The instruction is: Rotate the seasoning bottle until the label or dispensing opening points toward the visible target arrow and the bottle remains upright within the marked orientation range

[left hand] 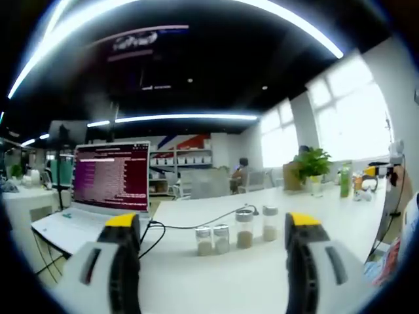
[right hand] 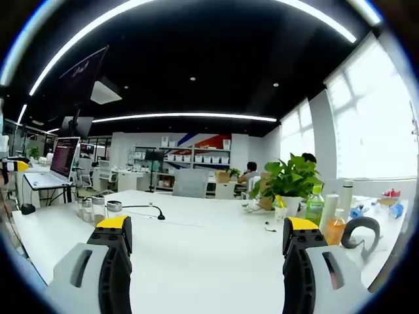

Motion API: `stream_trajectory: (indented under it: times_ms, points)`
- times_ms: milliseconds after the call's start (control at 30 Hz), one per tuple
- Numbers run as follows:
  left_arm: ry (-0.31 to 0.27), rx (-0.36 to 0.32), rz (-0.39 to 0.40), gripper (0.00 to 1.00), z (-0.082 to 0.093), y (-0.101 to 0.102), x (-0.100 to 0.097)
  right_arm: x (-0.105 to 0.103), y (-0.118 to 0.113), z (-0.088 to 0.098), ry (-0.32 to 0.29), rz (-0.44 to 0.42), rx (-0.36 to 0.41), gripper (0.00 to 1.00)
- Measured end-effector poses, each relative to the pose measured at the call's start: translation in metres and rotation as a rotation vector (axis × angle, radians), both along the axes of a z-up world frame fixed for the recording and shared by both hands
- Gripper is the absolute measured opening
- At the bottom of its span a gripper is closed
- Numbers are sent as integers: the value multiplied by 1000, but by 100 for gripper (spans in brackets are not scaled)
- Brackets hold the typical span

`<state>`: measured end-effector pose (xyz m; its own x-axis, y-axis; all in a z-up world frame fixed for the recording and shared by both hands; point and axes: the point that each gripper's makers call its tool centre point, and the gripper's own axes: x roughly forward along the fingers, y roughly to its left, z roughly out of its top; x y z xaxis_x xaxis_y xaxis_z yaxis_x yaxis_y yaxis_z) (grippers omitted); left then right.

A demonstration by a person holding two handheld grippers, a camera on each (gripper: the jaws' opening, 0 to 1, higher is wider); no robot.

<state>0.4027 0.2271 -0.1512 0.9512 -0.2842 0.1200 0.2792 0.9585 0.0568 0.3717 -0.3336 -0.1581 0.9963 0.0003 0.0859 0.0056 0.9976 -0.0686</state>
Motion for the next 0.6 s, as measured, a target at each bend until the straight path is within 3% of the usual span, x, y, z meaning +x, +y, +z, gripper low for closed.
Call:
stream_trajectory:
  times_ms: [267, 600]
  points:
    - [9, 12, -4, 97, -2, -1, 1, 2, 2, -3, 21, 17, -6, 99]
    - [14, 11, -9, 97, -2, -1, 0, 2, 0, -1, 5, 14, 15, 99]
